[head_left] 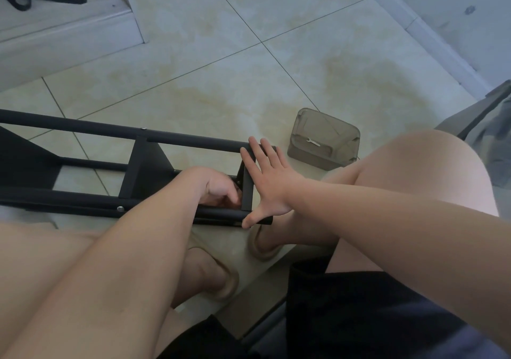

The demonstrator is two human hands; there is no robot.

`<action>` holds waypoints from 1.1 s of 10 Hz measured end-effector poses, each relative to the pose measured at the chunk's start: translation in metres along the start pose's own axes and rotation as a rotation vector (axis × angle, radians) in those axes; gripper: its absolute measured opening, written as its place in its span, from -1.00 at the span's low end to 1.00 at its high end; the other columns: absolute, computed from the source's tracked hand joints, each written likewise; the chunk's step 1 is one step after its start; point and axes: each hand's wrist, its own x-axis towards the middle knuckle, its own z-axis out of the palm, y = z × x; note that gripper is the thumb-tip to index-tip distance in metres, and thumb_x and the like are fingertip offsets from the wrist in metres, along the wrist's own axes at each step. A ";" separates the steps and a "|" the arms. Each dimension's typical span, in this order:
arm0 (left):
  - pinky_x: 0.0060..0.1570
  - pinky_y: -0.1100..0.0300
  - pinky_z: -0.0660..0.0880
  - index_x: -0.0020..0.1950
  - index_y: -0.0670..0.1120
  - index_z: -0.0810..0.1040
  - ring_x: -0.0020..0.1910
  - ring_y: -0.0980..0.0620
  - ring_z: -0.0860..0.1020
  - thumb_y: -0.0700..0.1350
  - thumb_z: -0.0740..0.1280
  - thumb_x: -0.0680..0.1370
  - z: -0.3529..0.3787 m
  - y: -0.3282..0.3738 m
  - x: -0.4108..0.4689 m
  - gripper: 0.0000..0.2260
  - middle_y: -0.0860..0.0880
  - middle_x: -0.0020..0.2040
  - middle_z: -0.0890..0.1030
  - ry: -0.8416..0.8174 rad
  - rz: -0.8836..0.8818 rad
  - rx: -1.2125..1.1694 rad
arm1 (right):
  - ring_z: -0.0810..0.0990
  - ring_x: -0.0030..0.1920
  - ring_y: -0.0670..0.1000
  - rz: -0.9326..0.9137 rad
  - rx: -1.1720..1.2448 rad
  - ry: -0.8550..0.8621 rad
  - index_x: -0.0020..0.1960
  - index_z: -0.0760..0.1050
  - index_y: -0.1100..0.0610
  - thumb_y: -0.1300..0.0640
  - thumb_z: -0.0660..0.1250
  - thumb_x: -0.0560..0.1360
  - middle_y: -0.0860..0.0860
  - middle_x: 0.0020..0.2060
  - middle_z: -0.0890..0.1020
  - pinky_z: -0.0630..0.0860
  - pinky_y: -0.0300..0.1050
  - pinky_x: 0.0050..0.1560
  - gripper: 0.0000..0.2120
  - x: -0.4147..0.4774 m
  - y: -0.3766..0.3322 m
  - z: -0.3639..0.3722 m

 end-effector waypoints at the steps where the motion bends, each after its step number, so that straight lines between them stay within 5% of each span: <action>1: 0.43 -0.20 0.35 0.26 -0.26 0.58 0.34 -0.34 0.49 -0.36 0.24 0.55 0.000 -0.005 0.004 -0.69 -0.31 0.22 0.60 0.013 0.037 -0.015 | -0.45 0.55 0.29 -0.001 -0.003 0.006 0.59 -0.44 0.18 -0.67 0.28 0.17 0.21 0.55 -0.45 -0.33 0.25 0.55 0.48 0.001 0.000 0.002; 5: 0.47 -0.15 0.31 0.39 -0.33 0.46 0.38 -0.30 0.46 -0.39 0.22 0.56 -0.002 -0.012 0.009 -0.62 -0.34 0.34 0.52 -0.022 0.090 -0.105 | -0.44 0.55 0.29 -0.010 0.009 0.023 0.60 -0.43 0.17 -0.66 0.29 0.17 0.22 0.55 -0.43 -0.34 0.25 0.53 0.47 0.002 0.001 0.004; 6: 0.42 -0.08 0.38 0.33 -0.27 0.55 0.23 -0.21 0.57 -0.32 0.24 0.58 -0.002 -0.011 0.006 -0.67 -0.29 0.23 0.60 -0.032 0.059 -0.093 | -0.43 0.56 0.29 -0.010 0.007 0.024 0.60 -0.43 0.18 -0.66 0.29 0.16 0.22 0.56 -0.42 -0.33 0.25 0.53 0.48 0.002 0.000 0.004; 7: 0.24 0.01 0.48 0.03 -0.14 0.72 0.01 -0.10 0.64 -0.16 0.34 0.57 -0.003 -0.007 0.000 -0.83 -0.15 0.01 0.71 -0.038 -0.005 -0.022 | -0.42 0.56 0.30 -0.008 0.006 0.025 0.60 -0.42 0.18 -0.66 0.30 0.16 0.22 0.56 -0.42 -0.32 0.25 0.54 0.48 0.003 0.001 0.003; 8: 0.27 -0.03 0.48 0.00 -0.20 0.70 0.01 -0.15 0.62 -0.21 0.37 0.53 -0.002 -0.004 -0.003 -0.86 -0.14 -0.09 0.70 0.005 -0.008 0.005 | -0.42 0.56 0.30 -0.010 0.006 0.026 0.60 -0.42 0.18 -0.66 0.30 0.16 0.22 0.56 -0.42 -0.32 0.25 0.55 0.48 0.002 0.000 0.003; 10: 0.42 -0.19 0.38 0.21 -0.28 0.62 0.21 -0.27 0.58 -0.29 0.34 0.51 0.000 0.000 -0.003 -0.72 -0.25 0.04 0.65 0.067 -0.021 0.032 | -0.43 0.56 0.29 -0.008 0.006 0.027 0.60 -0.43 0.17 -0.67 0.29 0.15 0.21 0.56 -0.43 -0.33 0.26 0.54 0.48 0.003 0.000 0.004; 11: 0.40 -0.18 0.40 0.22 -0.27 0.62 0.11 -0.22 0.58 -0.30 0.32 0.51 0.000 0.001 -0.003 -0.71 -0.22 -0.03 0.65 0.076 -0.017 0.041 | -0.44 0.55 0.29 -0.008 0.006 0.031 0.60 -0.43 0.17 -0.67 0.28 0.15 0.21 0.56 -0.43 -0.33 0.25 0.54 0.49 0.003 0.001 0.005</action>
